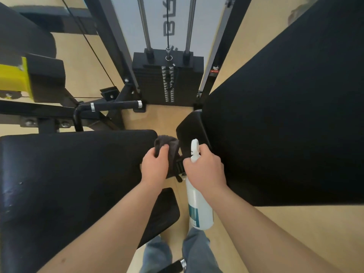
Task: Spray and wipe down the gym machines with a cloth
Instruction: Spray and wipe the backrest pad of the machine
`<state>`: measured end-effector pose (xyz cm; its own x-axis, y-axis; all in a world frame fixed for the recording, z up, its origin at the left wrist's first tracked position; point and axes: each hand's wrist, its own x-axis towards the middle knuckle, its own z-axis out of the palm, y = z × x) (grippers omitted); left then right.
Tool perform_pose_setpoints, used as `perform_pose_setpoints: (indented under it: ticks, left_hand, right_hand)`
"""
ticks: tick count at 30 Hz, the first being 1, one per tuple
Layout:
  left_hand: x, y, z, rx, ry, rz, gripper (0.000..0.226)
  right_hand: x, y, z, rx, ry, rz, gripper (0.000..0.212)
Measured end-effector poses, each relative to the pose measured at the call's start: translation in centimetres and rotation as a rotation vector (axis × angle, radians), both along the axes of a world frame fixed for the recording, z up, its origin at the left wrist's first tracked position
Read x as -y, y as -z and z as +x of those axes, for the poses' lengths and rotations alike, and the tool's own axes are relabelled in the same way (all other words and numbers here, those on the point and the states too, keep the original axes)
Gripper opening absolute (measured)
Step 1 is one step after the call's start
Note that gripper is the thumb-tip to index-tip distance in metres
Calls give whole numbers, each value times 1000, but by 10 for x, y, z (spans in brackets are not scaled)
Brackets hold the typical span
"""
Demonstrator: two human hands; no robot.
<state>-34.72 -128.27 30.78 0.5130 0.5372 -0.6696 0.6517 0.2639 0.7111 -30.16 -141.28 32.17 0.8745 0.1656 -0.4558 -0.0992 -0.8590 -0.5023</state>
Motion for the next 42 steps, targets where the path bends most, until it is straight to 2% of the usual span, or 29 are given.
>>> perform_pose_setpoints:
  ticks: [10,18,25,30,34,39,42]
  left_hand:
    - [-18,9,-4,-23,16,-56,12]
    - [-19,7,-17,-54,136,-85,13]
    - [4,5,-28,-11,247,-77,40]
    - [25,8,-39,2,262,-96,50]
    - [51,5,-47,31,350,8,44]
    - [92,10,-62,183,324,72,27]
    - [122,18,-71,257,372,115,29]
  right_hand:
    - [-5,18,-22,8,82,-90,25]
    - [17,19,-61,-15,155,-130,27]
    - [44,19,-93,-64,267,-119,26]
    - [65,13,-111,-81,285,-113,28]
    - [79,11,-121,-144,325,-91,26]
    - [108,12,-126,-109,398,-58,30]
    - [125,18,-128,-91,378,-6,33]
